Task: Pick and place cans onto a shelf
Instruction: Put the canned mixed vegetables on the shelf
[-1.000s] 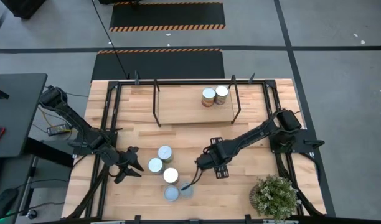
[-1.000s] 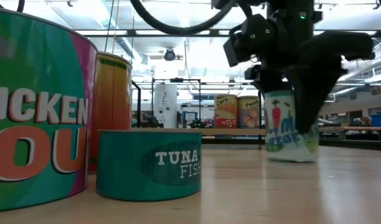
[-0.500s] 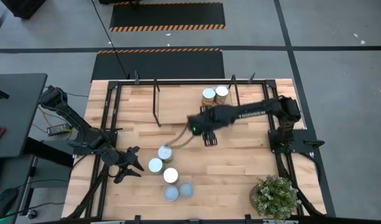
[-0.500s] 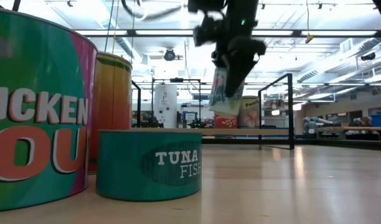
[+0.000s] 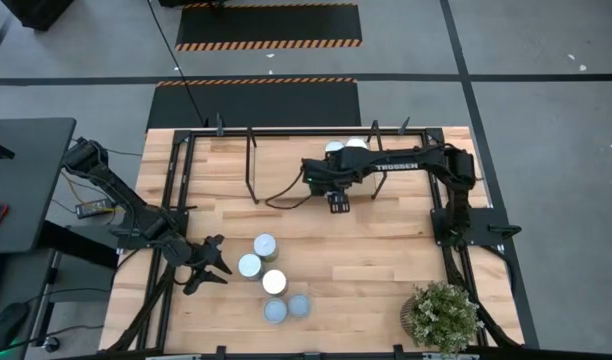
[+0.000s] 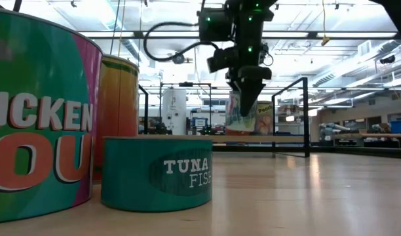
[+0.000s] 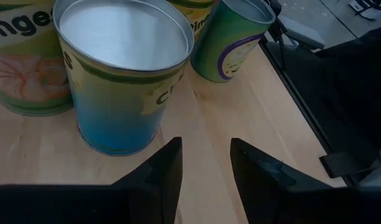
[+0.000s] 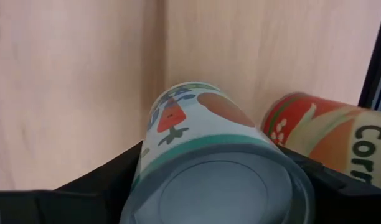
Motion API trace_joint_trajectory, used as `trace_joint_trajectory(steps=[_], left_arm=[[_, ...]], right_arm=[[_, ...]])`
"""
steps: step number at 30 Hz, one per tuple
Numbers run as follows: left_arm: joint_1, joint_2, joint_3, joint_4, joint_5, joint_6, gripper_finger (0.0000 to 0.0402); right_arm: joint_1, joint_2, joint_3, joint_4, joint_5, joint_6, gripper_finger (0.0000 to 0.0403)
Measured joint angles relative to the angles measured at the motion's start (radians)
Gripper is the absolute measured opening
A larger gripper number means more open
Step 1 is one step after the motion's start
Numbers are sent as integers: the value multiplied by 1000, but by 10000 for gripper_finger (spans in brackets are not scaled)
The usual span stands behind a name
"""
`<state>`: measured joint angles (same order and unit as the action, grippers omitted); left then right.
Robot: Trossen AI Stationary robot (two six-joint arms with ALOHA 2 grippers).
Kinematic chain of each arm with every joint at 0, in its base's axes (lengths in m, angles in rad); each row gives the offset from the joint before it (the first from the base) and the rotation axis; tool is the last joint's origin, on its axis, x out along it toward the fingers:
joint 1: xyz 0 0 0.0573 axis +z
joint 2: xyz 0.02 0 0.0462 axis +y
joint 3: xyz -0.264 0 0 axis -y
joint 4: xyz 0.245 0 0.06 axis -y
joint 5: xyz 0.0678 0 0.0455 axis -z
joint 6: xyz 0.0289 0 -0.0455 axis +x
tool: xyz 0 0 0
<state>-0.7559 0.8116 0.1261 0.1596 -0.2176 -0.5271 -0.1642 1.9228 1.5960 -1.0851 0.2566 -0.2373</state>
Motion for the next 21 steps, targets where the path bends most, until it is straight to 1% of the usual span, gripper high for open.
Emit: trace_joint_trajectory(steps=[9,14,21], left_arm=[[0,0,0,2,-11,16,142],[0,0,0,2,-12,16,142],[0,0,0,1,-15,16,142]], right_arm=[[-43,11,-12,10,7,22,310],[-57,11,-12,10,37,21,337],[-62,12,-12,7,53,6,373]])
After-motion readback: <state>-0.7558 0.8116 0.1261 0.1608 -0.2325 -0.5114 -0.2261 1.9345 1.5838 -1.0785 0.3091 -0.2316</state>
